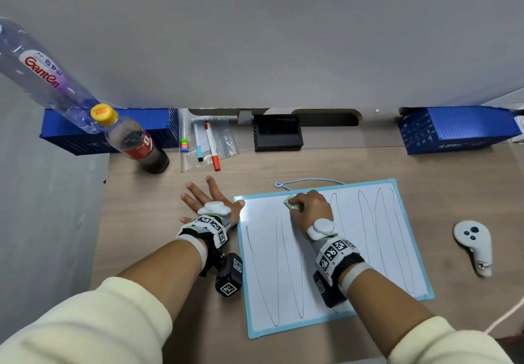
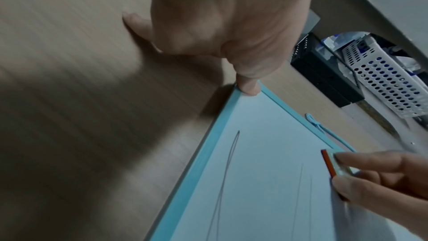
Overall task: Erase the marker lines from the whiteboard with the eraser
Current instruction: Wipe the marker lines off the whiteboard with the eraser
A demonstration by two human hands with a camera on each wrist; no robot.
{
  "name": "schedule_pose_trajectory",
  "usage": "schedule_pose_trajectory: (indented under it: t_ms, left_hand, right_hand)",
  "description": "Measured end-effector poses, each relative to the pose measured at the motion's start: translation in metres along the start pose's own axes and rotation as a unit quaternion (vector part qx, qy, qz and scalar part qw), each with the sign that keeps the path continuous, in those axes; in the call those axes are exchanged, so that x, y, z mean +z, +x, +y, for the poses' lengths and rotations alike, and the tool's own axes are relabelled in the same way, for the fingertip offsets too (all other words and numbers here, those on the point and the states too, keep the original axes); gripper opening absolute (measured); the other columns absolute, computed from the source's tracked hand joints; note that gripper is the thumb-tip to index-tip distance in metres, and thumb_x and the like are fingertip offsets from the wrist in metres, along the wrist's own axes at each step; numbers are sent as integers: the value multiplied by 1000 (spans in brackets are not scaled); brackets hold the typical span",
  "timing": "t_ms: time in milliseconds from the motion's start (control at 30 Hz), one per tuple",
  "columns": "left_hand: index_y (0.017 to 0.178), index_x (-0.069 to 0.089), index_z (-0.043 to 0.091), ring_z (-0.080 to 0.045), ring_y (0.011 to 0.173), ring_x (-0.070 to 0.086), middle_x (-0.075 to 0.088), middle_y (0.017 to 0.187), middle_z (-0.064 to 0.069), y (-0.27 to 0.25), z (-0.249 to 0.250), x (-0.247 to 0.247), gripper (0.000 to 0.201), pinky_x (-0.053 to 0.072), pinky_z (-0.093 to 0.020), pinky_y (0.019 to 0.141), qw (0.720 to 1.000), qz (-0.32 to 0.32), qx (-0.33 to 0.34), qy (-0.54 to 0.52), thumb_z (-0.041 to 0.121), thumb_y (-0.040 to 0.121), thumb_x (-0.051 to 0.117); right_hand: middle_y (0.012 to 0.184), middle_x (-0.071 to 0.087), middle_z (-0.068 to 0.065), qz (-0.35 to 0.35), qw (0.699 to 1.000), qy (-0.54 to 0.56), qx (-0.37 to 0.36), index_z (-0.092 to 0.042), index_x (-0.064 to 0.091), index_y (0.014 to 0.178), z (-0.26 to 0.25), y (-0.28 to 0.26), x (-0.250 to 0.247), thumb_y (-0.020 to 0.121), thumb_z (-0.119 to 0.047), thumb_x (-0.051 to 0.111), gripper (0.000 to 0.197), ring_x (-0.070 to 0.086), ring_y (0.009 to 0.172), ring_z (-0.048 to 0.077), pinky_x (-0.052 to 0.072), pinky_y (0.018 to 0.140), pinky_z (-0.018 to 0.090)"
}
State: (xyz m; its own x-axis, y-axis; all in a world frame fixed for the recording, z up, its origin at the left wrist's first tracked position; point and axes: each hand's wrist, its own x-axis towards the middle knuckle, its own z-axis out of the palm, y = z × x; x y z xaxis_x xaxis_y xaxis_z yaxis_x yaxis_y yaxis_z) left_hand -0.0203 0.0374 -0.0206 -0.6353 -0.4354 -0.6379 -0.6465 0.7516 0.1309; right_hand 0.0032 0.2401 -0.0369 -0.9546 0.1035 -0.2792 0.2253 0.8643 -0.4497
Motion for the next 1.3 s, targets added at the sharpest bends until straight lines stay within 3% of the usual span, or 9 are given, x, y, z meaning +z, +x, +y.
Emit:
schedule_pose_trajectory:
  t_ms: [133,300,467,600,767,967,1067,1200,1300]
  left_hand:
    - [155,-14,35,-38,147,-21,-27,160,-12,-1,2,1,102,10,-67,113,1000,2,-2,0,64,86,56]
    - [155,-13,34,-39,147,-21,-26,160,-12,-3,2,-1,102,10,-65,115,1000,-2,2,-1,63,86,56]
    - [155,-12,34,-38,147,-21,-26,160,-12,1,-9,-2,102,9,-64,115,1000,12,-11,-1,63,85,56]
    - [155,-12,34,-39,146,-21,-26,160,-12,5,-13,-3,102,7,-64,116,1000,12,-15,-1,62,85,58]
    - [155,-11,34,-38,147,-21,-26,160,-12,2,5,9,103,7,-64,116,1000,8,12,2,64,84,58]
    - [155,-9,34,-39,147,-19,-25,160,-12,10,-1,12,105,7,-65,115,1000,21,4,7,65,82,60]
    - [156,-8,33,-40,147,-19,-23,160,-13,11,0,13,105,8,-65,115,1000,25,6,6,64,82,61]
    - [156,-7,33,-40,147,-17,-22,161,-13,16,-4,16,105,10,-65,114,999,35,13,6,64,81,60]
    - [156,-7,34,-39,147,-16,-21,161,-12,18,-4,21,106,12,-66,113,999,35,4,8,65,80,61]
  right_hand:
    - [89,64,11,1,999,30,-16,-19,75,91,-10,-3,11,72,-7,65,24,58,87,31,44,71,31]
    - [92,63,5,-34,997,-3,-69,-27,74,91,-20,-10,14,73,-15,65,24,57,90,27,47,73,35]
    - [92,65,9,6,999,-35,26,-28,74,92,24,3,-21,74,-14,63,25,59,88,32,50,74,37]
    - [92,64,9,14,1000,26,6,-21,74,93,-2,-3,1,74,-10,63,25,57,87,28,43,71,29]
    - [91,65,6,4,999,27,-25,-27,74,90,8,-10,-2,72,-15,65,23,57,87,27,48,72,35]
    - [102,66,7,48,990,53,118,-27,74,95,60,2,-39,77,-16,64,24,61,93,28,48,78,29]
    - [100,65,11,55,992,70,93,-22,75,97,50,-1,-25,77,-13,65,24,60,94,28,45,77,26]
    - [97,64,7,-3,998,63,29,-24,75,99,35,-4,-14,76,-16,65,26,57,93,24,43,75,27]
    - [98,64,7,-4,998,36,50,-29,74,98,54,7,-34,76,-18,64,26,58,93,27,49,78,32]
